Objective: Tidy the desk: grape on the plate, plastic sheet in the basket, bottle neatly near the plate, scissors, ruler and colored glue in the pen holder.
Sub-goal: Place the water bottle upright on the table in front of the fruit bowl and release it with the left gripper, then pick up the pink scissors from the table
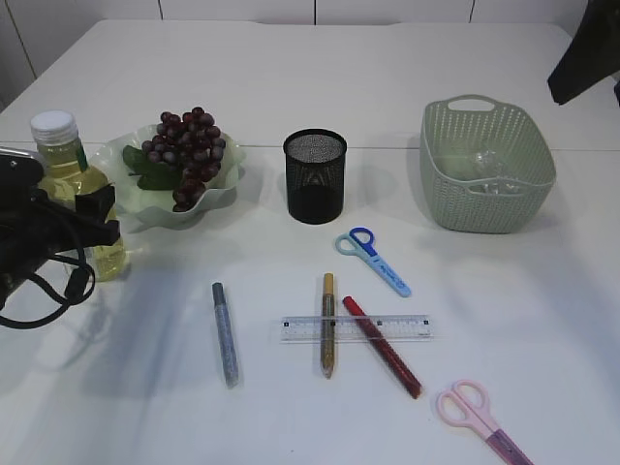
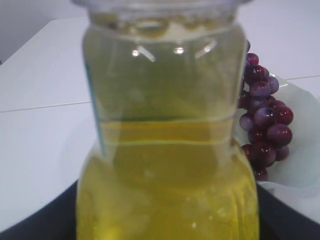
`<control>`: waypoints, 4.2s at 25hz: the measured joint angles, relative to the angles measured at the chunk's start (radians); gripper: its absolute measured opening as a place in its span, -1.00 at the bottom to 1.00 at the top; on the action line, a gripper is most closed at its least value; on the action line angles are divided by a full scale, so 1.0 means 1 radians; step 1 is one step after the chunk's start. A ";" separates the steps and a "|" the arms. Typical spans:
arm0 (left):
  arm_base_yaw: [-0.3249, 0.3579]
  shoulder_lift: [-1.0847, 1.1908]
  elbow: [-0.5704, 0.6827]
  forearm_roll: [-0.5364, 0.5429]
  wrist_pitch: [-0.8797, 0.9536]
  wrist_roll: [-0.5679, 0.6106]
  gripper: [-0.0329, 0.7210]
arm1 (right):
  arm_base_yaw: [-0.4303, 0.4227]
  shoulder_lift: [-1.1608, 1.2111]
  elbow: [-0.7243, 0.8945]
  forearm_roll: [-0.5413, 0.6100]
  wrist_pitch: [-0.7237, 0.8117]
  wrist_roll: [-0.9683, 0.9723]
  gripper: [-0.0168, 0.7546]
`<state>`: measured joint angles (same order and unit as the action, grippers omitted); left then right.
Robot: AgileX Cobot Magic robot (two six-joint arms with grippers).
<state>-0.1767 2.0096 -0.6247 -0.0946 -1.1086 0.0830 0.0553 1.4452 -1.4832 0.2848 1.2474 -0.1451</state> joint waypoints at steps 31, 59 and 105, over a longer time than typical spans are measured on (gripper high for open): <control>0.000 0.000 0.001 -0.018 -0.001 -0.021 0.56 | 0.000 0.000 0.000 0.016 0.000 -0.002 0.45; 0.000 -0.007 0.024 0.022 -0.031 -0.023 0.71 | 0.000 -0.093 0.000 0.019 0.000 -0.002 0.45; 0.000 -0.596 0.066 0.022 0.274 -0.017 0.63 | 0.000 -0.133 0.000 -0.009 0.003 -0.014 0.45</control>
<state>-0.1767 1.4136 -0.5582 -0.0731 -0.8346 0.0660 0.0553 1.3126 -1.4832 0.2760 1.2503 -0.1588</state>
